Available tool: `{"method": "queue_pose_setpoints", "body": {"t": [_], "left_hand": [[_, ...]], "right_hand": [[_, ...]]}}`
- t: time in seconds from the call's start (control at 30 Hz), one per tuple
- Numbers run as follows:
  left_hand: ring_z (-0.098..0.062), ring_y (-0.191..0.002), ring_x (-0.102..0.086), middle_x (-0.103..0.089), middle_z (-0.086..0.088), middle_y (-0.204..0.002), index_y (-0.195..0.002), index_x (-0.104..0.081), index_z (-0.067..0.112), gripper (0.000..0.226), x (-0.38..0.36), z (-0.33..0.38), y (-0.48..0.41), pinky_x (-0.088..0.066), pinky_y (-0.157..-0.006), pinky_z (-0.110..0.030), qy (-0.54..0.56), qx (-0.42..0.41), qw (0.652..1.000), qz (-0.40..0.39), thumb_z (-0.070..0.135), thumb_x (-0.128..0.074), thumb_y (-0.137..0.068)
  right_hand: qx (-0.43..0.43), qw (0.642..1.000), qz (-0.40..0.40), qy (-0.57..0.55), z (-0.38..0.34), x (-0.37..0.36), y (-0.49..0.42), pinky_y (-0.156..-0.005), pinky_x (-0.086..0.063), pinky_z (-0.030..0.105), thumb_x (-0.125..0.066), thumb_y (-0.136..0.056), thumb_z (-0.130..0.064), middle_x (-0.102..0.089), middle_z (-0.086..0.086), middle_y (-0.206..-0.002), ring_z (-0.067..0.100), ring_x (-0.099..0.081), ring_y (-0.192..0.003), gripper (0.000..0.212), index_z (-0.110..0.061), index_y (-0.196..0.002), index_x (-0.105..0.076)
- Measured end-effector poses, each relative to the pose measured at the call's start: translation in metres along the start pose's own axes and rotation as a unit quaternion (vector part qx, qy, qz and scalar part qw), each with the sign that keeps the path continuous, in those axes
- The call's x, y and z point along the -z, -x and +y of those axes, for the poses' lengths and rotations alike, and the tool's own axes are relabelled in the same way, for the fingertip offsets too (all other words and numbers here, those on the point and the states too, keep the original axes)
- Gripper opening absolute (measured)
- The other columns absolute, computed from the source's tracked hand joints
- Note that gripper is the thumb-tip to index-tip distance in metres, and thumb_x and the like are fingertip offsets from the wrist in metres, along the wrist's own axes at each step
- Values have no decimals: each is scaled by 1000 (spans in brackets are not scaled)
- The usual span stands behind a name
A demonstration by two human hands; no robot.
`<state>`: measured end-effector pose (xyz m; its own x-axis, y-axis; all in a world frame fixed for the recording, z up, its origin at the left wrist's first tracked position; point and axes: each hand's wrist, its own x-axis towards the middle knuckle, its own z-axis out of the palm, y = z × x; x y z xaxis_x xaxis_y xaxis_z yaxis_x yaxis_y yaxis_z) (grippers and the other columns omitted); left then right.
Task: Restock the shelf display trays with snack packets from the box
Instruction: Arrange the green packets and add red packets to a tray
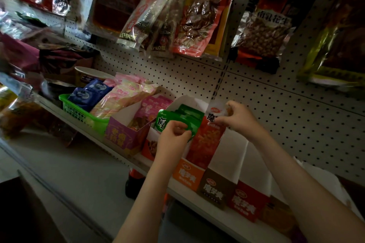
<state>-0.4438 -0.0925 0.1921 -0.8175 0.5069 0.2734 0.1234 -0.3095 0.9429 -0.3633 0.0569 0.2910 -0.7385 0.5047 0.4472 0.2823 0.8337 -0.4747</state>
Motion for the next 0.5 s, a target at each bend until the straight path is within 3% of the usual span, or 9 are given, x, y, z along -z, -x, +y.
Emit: {"method": "queue_pose_setpoints", "body": {"t": [0.13,0.2,0.27,0.37,0.5], "left_hand": [[-14,-81,-62,-64,0,-97,-95,-60,29,11,-10,-3,2,-53,-69,-27,-102,-2,992,-68,18,-61,-92],[-12,-85,-63,-64,5,-99,-102,-62,27,14,-16,-6,4,-54,-72,-27,-157,-6,983,-90,18,-60,-92],[-6,-85,-58,-62,8,-98,-108,-62,25,19,-19,-9,6,-50,-68,-21,-208,-16,973,-104,16,-59,-92],[-6,-89,-56,-61,8,-101,-112,-62,25,22,-18,-13,6,-48,-73,-21,-249,-21,962,-111,17,-60,-92],[-6,-89,-56,-59,9,-100,-112,-61,24,21,-15,-16,3,-49,-73,-20,-261,-20,958,-118,15,-57,-93]], "right_hand": [[-27,995,-42,87,21,-26,0,-56,-44,23,-73,-81,-20,-59,-3,-81,9,-56,-70,21,-16,-85,-52],[-26,986,-55,156,30,-42,-1,-79,-46,33,-68,-84,-24,-59,-2,-90,17,-59,-85,16,-17,-94,-57],[-17,965,-26,259,34,-49,-4,-91,-33,36,-61,-87,-29,-49,-2,-100,20,-49,-103,20,-17,-102,-57],[3,940,12,341,37,-48,-6,-96,-28,36,-61,-88,-33,-40,2,-115,20,-35,-113,26,-18,-108,-56],[24,931,22,363,43,-53,-11,-99,-29,34,-64,-86,-34,-40,1,-124,20,-34,-117,36,-14,-114,-55]]}}
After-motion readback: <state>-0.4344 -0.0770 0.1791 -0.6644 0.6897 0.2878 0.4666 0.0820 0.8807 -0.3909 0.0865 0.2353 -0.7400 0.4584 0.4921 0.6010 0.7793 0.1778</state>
